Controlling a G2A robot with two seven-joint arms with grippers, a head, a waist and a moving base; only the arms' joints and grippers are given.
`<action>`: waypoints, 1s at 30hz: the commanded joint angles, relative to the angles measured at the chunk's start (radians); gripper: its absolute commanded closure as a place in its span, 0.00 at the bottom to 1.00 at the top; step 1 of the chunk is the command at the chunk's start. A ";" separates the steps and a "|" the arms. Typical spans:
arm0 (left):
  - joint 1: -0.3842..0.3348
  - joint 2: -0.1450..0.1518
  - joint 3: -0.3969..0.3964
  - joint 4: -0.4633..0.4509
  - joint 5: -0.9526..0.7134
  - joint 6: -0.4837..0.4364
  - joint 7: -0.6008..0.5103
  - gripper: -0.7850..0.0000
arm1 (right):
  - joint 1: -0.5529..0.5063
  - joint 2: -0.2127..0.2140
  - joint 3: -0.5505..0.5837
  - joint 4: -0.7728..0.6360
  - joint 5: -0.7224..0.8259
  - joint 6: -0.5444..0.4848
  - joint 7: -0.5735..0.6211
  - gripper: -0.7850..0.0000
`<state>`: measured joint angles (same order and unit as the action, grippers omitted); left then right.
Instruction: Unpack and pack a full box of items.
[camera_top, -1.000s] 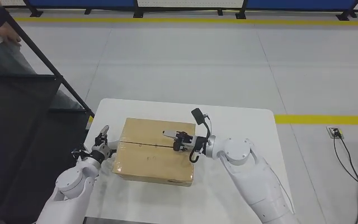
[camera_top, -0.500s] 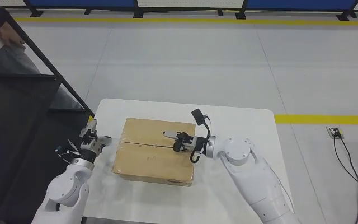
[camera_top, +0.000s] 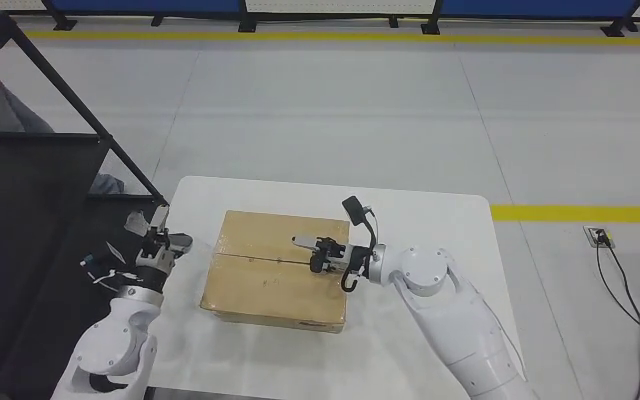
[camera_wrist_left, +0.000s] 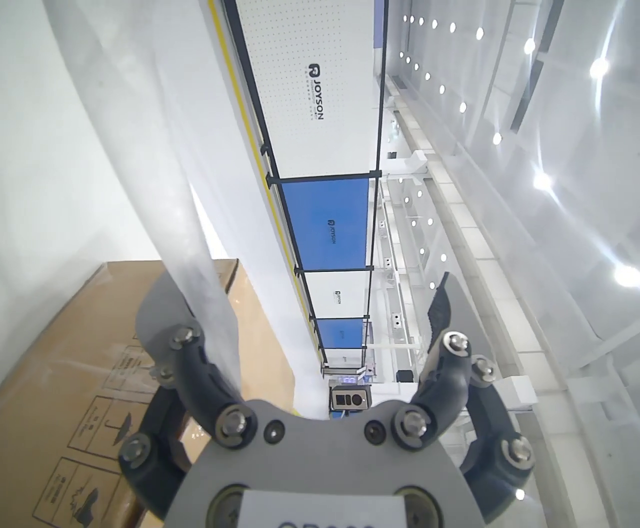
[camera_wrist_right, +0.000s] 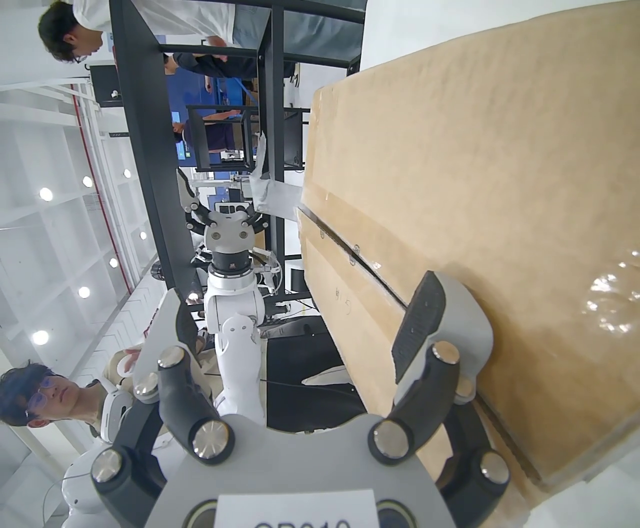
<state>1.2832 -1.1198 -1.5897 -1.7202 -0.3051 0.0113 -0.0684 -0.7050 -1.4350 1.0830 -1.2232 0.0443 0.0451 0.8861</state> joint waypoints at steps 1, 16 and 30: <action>0.004 -0.001 0.004 -0.020 0.032 -0.003 0.004 0.00 | 0.000 0.001 -0.001 0.001 0.001 0.001 0.001 0.00; 0.023 -0.008 0.061 -0.083 0.260 -0.036 0.022 0.00 | 0.001 0.006 -0.009 0.023 0.019 -0.008 0.003 0.00; 0.035 -0.015 0.165 -0.112 0.618 -0.056 0.060 0.00 | 0.004 0.009 -0.021 0.043 0.032 -0.020 0.007 0.00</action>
<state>1.3189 -1.1336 -1.4372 -1.8324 0.2798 -0.0447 -0.0109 -0.6998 -1.4263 1.0628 -1.1808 0.0748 0.0260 0.8921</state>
